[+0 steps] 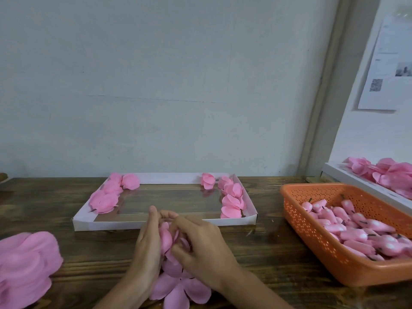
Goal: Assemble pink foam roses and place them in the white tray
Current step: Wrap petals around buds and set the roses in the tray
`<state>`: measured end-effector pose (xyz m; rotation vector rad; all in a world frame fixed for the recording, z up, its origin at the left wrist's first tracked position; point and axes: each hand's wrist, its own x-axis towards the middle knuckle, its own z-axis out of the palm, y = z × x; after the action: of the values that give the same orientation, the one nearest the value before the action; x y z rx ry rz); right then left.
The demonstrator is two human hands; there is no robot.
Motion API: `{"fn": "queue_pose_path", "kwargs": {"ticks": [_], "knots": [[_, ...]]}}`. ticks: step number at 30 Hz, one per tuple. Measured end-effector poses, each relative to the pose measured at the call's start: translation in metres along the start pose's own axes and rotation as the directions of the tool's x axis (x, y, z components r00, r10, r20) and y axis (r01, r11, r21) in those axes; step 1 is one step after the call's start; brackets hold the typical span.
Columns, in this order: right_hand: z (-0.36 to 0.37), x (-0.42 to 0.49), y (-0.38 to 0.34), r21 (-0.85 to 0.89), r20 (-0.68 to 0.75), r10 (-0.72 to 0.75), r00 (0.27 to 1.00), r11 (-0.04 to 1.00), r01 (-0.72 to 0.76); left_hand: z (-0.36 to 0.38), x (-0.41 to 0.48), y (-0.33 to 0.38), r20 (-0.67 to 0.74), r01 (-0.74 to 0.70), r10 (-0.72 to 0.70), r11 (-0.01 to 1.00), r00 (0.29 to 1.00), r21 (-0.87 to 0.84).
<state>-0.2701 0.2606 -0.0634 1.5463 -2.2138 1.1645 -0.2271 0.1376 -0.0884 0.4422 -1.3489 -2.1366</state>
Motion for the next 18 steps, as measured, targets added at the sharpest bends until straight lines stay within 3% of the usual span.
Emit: {"fn": "queue_pose_path", "kwargs": {"ticks": [12, 18], "knots": [[-0.002, 0.002, 0.008, -0.096, 0.020, 0.040, 0.999, 0.995, -0.038, 0.000, -0.004, -0.001, 0.004, 0.047, -0.047, 0.999, 0.999, -0.010], [-0.006, 0.004, 0.016, -0.118, 0.017, 0.098, 0.995, 0.988, -0.096, 0.004, -0.004, 0.005, 0.174, 0.146, -0.116, 0.975, 0.978, -0.169]]}}
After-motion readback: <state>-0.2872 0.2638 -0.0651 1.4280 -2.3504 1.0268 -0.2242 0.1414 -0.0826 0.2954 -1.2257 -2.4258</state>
